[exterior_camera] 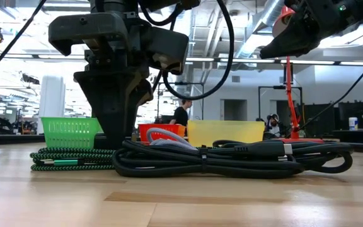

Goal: Pick and place items into bin
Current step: Put the black charger adapter into the red basket

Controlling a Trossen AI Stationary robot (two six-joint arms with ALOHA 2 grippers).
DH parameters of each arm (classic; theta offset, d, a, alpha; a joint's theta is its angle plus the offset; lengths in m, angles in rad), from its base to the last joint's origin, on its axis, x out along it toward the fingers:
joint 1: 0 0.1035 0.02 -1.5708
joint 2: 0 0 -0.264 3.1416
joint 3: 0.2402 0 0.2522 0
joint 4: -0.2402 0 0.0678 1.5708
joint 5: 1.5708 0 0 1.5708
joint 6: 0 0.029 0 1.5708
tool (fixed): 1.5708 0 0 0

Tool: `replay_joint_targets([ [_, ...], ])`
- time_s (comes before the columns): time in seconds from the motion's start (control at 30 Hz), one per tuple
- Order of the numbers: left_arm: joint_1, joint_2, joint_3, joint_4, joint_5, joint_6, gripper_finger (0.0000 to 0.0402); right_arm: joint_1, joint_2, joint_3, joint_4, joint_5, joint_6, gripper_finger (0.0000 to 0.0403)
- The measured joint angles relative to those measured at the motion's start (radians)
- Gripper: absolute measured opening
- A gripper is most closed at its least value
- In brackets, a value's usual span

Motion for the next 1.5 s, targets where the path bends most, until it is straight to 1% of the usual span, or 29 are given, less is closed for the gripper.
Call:
replay_joint_targets([
  [0.13,0.005,-0.001,0.0,0.0,0.007,0.002,0.0125,0.0,0.0,0.0,0.0,0.0,0.0,0.0123],
  [0.27,0.005,-0.019,0.0,-0.002,-0.01,0.01,0.0125,0.0,0.0,0.0,0.0,0.0,0.0,0.0123],
  [0.43,0.013,-0.071,0.0,-0.025,-0.076,0.027,0.0125,0.0,0.0,0.0,0.004,0.0,0.0,0.0123],
  [0.6,0.05,-0.147,0.001,-0.105,-0.231,0.052,0.0125,0.0,0.0,0.0,0.005,0.0,0.0,0.0123],
  [0.73,0.107,-0.196,0.001,-0.135,-0.359,0.097,0.0125,0.0,0.0,0.0,0.009,0.0,0.0,0.0123],
  [0.93,0.229,-0.239,0.001,-0.108,-0.558,0.218,0.0125,0.0,0.0,0.0,0.015,0.0,0.0,0.0123],
  [1.07,0.328,-0.244,0.001,-0.049,-0.653,0.32,0.0125,0.0,0.0,0.0,0.016,0.0,0.0,0.0123],
  [1.13,0.381,-0.244,0.001,-0.016,-0.658,0.369,0.0125,0.0,0.0,0.0,0.016,0.0,0.0,0.0123],
  [1.3,0.508,-0.244,0.001,0.08,-0.615,0.448,0.0126,0.0,0.0,0.0,0.012,0.0,0.014,0.0123],
  [1.4,0.572,-0.244,0.001,0.114,-0.577,0.491,0.0132,0.0,0.0,0.0,0.011,0.0,0.018,0.0123],
  [1.5,0.628,-0.244,0.0,0.122,-0.525,0.493,0.0133,0.0,0.0,0.0,0.005,0.0,0.018,0.0123],
])
